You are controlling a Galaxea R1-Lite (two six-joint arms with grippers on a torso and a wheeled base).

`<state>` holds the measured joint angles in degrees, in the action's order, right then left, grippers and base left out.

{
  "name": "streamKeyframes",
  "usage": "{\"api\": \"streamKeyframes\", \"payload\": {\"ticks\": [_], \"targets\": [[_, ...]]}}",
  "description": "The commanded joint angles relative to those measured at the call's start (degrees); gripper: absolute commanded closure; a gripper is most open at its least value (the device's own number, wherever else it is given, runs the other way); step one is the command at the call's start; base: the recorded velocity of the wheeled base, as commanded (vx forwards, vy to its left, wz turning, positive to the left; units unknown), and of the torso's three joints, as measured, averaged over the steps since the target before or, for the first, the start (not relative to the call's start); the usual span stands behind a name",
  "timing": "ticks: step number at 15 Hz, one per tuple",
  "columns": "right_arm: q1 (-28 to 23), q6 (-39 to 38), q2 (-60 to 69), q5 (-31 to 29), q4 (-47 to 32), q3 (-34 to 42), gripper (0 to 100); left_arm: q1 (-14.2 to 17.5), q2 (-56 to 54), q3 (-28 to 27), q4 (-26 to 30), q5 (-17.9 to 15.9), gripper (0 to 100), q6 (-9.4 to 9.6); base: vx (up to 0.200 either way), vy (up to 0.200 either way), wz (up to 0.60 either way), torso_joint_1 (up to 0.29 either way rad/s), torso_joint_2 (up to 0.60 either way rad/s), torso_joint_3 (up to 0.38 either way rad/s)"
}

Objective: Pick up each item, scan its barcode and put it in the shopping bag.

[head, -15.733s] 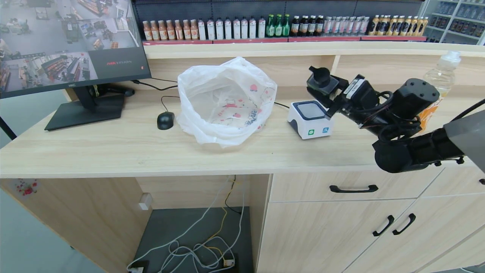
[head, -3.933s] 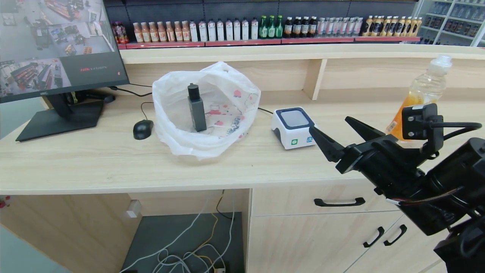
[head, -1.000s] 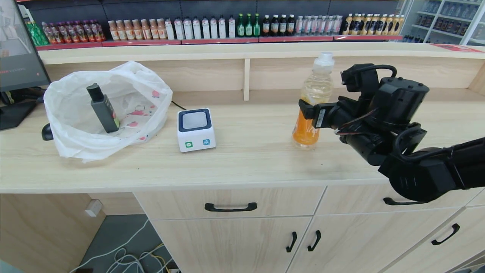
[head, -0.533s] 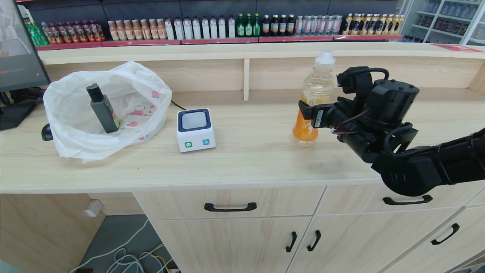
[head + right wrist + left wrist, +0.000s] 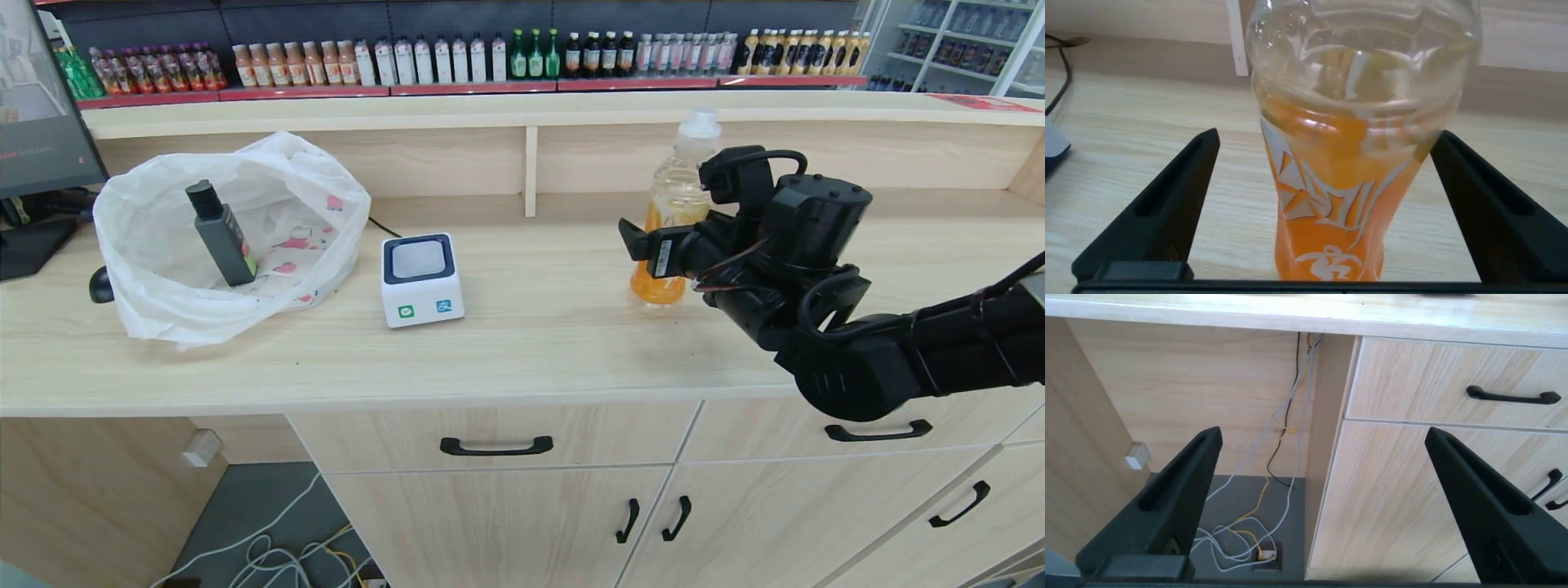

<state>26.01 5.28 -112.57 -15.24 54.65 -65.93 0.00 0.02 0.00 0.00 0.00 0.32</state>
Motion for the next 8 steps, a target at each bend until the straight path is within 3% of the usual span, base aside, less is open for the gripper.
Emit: {"api": "streamKeyframes", "payload": {"ticks": [1, 8], "targets": [[0.0, 0.17, -1.78, 1.09, 0.02, -2.28, 0, 0.0, -0.02, 0.0, 0.0, 0.0, 0, 0.03, 0.0, 0.0, 0.0, 0.0, 0.0, 0.0], [-0.26, 0.52, -3.01, 3.11, 0.28, -4.21, 0, 0.0, -0.02, 0.0, 0.0, 0.0, 0, -0.05, 0.0, 0.0, 0.0, 0.0, 0.0, 0.0]]}}
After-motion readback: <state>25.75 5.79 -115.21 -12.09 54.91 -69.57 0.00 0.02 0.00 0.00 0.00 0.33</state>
